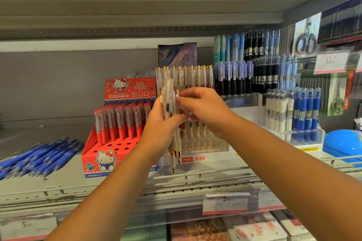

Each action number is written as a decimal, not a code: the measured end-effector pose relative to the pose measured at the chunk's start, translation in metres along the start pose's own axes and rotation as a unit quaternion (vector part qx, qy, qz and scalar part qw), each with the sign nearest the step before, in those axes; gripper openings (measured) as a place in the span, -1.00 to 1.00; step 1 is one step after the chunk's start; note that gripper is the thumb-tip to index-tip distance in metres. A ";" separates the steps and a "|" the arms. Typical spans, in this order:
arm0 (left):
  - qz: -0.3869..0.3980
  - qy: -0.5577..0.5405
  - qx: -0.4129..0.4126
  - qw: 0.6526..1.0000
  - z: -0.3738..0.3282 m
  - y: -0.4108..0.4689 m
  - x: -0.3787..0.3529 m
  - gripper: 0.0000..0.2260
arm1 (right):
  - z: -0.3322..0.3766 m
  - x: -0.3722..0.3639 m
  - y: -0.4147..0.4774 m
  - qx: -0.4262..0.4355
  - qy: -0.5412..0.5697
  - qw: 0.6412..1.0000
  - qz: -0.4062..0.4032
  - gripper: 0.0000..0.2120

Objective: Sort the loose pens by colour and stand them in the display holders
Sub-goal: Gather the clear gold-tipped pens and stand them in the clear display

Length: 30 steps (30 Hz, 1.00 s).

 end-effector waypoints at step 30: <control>-0.137 0.025 -0.016 0.990 -0.011 -0.020 0.079 -0.68 | -0.001 0.011 0.017 0.072 0.062 0.984 -0.148 -0.88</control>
Point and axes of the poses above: each hand's wrist, its own y-axis towards the middle knuckle, its own x-axis out of the back of the hand, z = x × y, the point moved 9 cm from there along y, towards the middle knuckle, and after that the axes turned 3 degrees about -y, right-handed, at the moved point
